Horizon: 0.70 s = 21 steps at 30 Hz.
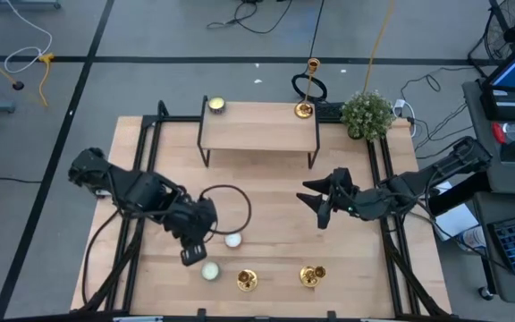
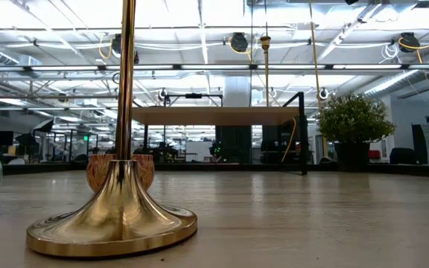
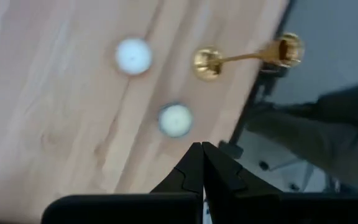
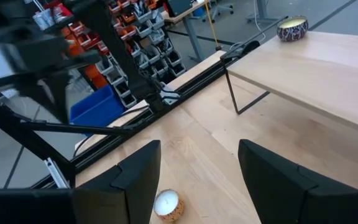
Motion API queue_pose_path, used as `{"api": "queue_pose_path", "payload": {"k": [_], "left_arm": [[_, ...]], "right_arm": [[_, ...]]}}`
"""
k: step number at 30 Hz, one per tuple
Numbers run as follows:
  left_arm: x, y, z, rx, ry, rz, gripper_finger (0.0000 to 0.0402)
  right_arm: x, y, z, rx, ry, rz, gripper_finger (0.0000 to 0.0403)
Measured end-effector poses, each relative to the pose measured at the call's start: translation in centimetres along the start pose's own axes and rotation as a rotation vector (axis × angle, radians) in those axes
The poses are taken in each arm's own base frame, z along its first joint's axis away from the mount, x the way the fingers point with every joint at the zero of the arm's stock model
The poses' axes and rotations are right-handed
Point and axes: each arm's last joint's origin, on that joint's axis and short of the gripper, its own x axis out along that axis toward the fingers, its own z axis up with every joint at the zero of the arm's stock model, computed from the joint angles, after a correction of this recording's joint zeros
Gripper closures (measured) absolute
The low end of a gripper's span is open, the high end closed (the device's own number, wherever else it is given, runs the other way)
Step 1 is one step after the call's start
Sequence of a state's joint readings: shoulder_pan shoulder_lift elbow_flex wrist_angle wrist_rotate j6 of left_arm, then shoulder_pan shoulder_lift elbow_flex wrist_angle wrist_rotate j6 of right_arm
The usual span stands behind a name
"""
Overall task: Pick & Place candle stick holders
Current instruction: Put the right gold candle holder on the shelf aligned with the other gold candle holder
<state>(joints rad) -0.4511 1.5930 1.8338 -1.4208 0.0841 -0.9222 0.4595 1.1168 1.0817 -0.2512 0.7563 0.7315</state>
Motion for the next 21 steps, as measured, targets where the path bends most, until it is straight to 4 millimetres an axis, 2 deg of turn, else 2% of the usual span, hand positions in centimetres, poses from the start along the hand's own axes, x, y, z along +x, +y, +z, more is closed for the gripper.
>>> {"api": "queue_pose_path", "payload": {"k": [4,8,16,19,21], "left_arm": [[0.8,1.4,-0.2,-0.114,0.007,0.038,0.0397],[1.5,2.4,0.5,-0.168,0.003,0.058,0.0398],[1.6,3.6,2.4,-0.105,-0.142,0.12,0.0397],[0.9,4.0,3.0,-0.102,-0.245,0.124,0.0398],[0.4,4.1,3.5,-0.097,-0.305,0.111,0.0399]], "right_arm": [[0.0,0.0,0.0,0.006,0.0,0.0,0.019],[0.0,0.0,0.0,0.015,0.0,0.0,0.019],[0.0,0.2,0.2,0.043,-0.017,0.015,0.019],[-0.5,1.7,1.6,0.057,-0.142,0.139,0.019],[-1.4,3.0,2.9,0.029,-0.274,0.286,0.019]]}}
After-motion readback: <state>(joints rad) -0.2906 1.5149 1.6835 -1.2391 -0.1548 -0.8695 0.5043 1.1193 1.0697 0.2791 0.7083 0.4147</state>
